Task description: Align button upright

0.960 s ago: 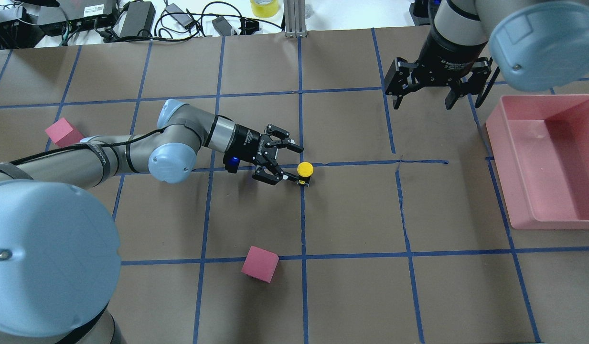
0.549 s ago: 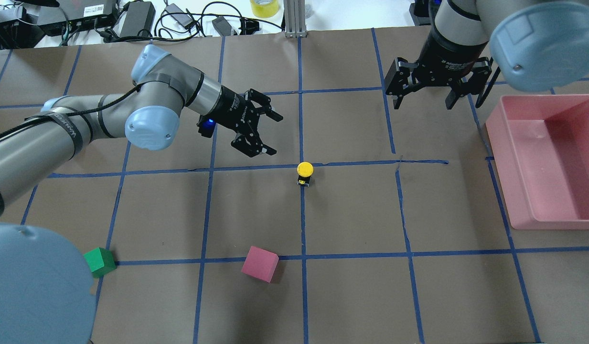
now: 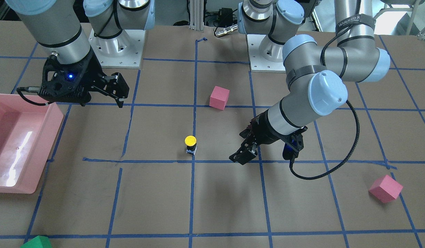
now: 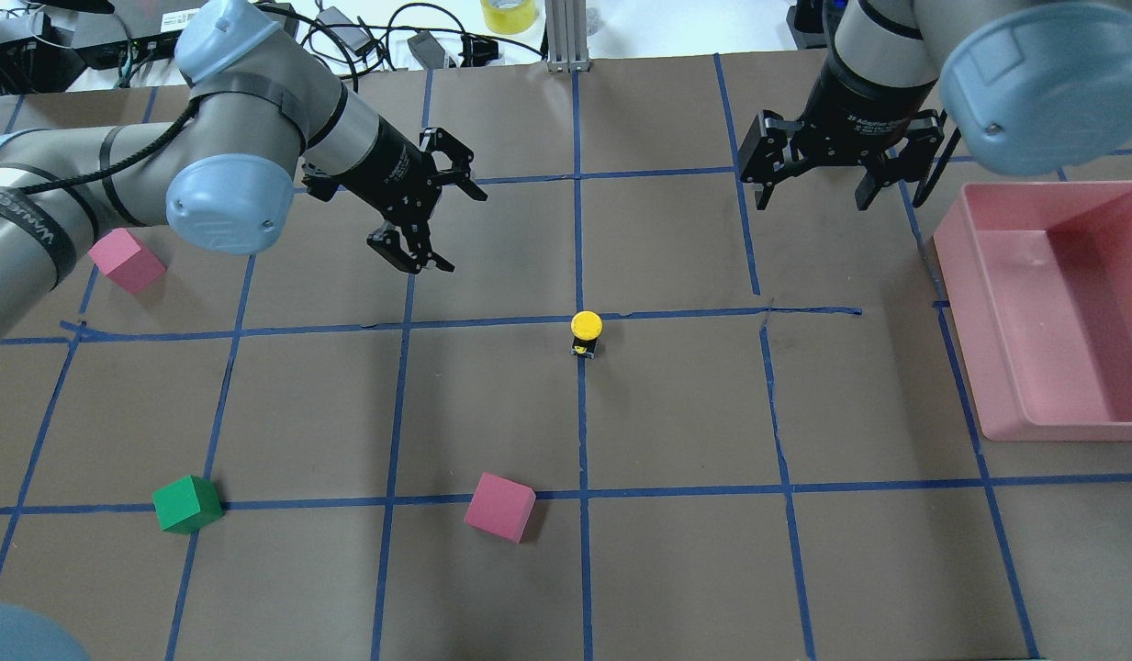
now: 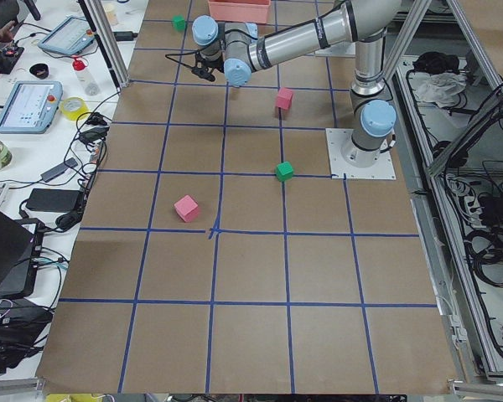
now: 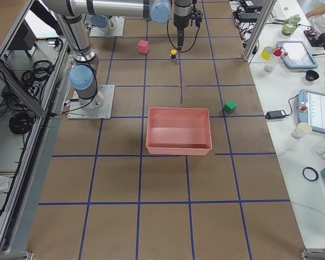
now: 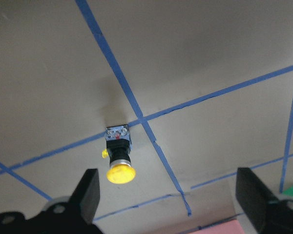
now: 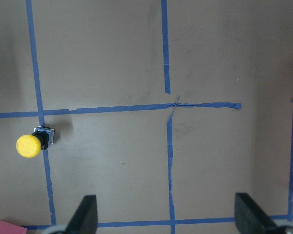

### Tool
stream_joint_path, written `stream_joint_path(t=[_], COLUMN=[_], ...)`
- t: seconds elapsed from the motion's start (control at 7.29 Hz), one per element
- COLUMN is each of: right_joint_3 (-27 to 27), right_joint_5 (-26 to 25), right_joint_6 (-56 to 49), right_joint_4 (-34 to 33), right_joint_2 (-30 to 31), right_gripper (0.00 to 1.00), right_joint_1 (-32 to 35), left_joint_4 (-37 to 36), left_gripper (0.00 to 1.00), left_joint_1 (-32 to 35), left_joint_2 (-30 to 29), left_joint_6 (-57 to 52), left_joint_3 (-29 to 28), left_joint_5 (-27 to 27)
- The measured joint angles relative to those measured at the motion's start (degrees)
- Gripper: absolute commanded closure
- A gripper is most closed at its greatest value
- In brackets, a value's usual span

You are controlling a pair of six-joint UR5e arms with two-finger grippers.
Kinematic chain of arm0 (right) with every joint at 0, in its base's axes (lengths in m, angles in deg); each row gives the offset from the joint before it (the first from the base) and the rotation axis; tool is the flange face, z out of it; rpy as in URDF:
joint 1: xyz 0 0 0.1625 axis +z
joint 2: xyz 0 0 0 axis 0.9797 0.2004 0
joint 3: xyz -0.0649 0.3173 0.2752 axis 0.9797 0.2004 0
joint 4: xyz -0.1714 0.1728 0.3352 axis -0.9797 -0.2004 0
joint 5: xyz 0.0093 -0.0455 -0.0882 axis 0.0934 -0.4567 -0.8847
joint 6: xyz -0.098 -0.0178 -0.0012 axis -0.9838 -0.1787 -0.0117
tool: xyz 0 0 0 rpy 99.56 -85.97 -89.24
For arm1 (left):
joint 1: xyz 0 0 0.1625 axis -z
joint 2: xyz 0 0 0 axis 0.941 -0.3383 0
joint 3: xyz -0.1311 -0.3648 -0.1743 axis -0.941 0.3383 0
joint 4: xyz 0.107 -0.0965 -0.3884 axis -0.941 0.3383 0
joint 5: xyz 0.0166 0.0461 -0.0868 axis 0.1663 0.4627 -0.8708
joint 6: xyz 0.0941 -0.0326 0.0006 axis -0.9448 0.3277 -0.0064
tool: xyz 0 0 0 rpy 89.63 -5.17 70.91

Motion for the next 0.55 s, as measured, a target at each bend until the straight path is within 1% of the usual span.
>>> stream_joint_path(t=[0.27,0.41,0.55], right_joint_3=[0.0,0.0,0.0], right_joint_5=[0.1,0.1,0.1], right_joint_6=[0.0,0.0,0.0], right_joint_4=[0.0,0.0,0.0], right_joint_2=[0.0,0.0,0.0], right_gripper=[0.0,0.0,0.0], right_joint_1=[0.0,0.0,0.0], left_joint_4=[7.8,10.1,11.1], left_gripper=[0.0,0.0,0.0], left_joint_1=[0.1,0.1,0.2], left_joint_2=[3.5,5.7,8.1], left_joint_6=[-14.8,-22.9,-31.5], left_joint_3=[-3.1,-4.2,-4.7], left_joint_5=[11.4,15.8,18.6])
